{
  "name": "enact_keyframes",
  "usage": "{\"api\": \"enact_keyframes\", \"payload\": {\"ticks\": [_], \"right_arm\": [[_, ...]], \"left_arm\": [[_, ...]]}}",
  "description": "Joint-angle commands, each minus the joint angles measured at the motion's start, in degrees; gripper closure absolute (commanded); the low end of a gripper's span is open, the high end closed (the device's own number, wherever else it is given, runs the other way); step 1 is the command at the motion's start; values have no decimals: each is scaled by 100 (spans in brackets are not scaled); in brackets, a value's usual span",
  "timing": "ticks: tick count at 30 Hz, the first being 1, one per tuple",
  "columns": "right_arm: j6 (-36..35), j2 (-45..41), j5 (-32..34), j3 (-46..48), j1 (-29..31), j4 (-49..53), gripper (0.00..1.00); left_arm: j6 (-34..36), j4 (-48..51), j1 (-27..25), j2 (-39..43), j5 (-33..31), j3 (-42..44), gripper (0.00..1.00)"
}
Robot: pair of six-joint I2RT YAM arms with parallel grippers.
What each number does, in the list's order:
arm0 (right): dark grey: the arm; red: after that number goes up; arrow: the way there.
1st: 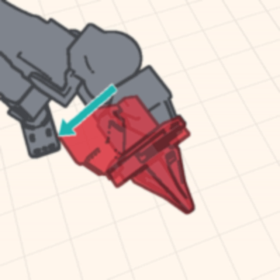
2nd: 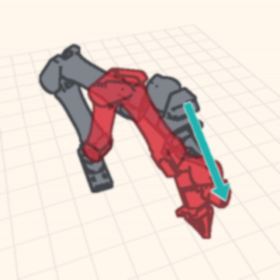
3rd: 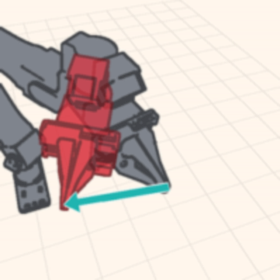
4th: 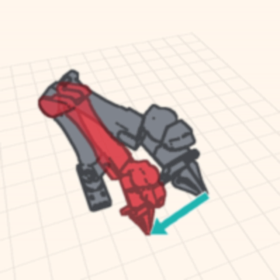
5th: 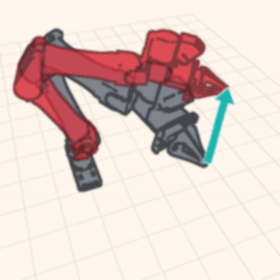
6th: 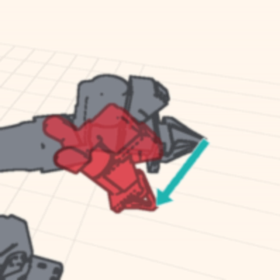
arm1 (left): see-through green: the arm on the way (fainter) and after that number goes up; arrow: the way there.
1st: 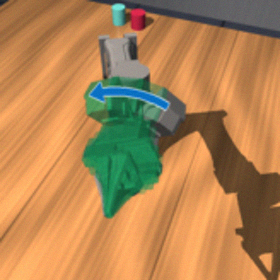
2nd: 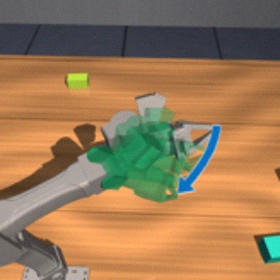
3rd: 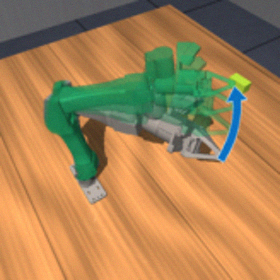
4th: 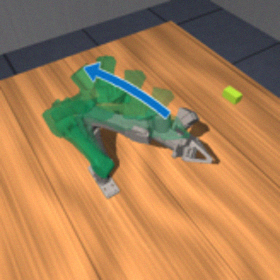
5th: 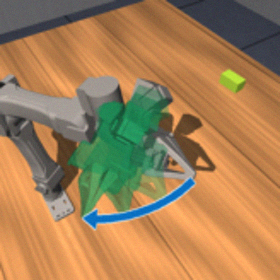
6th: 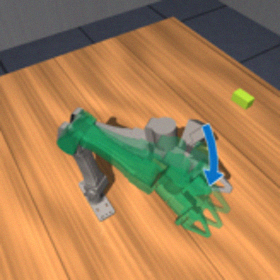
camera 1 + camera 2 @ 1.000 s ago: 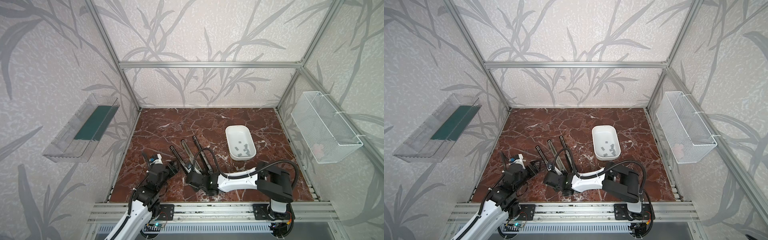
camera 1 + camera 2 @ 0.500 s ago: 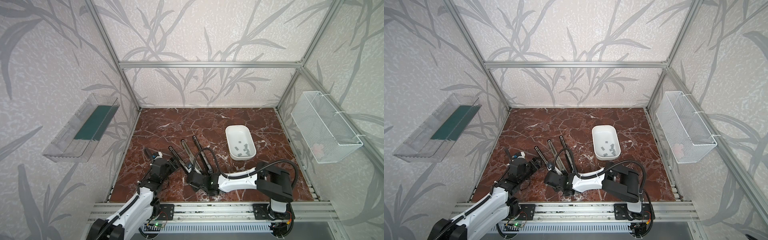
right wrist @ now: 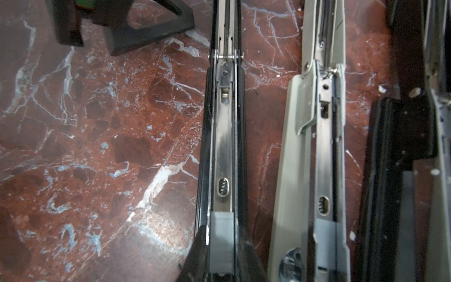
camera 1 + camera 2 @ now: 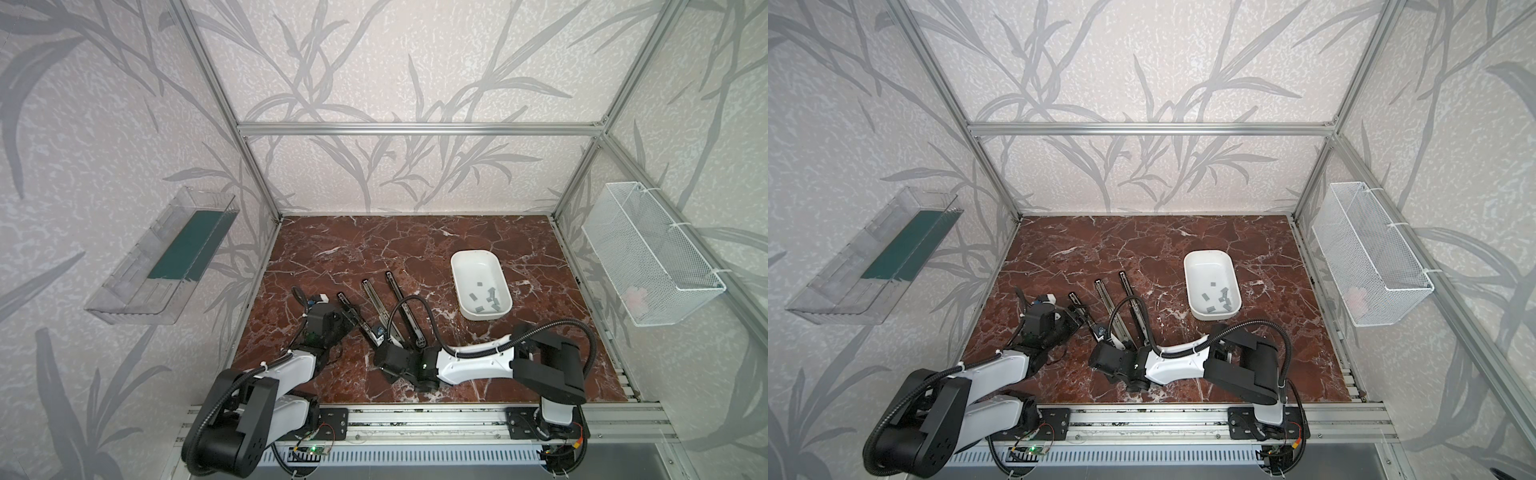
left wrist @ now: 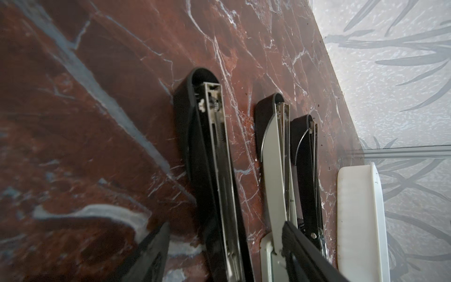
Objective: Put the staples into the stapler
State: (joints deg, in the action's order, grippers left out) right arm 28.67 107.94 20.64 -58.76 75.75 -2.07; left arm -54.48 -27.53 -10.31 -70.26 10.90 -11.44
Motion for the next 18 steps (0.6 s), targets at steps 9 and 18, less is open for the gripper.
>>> {"api": "enact_keyframes", "payload": {"ticks": [9,18], "right_arm": [[104,-177,-554,280,-68,-520,99],[78,-394,-644,538,-66,-754,100]], "left_arm": [[-190,-1120,291,-1162,413,-135,26],[-57,-2802,817,-2495,1098,-161,29]]}}
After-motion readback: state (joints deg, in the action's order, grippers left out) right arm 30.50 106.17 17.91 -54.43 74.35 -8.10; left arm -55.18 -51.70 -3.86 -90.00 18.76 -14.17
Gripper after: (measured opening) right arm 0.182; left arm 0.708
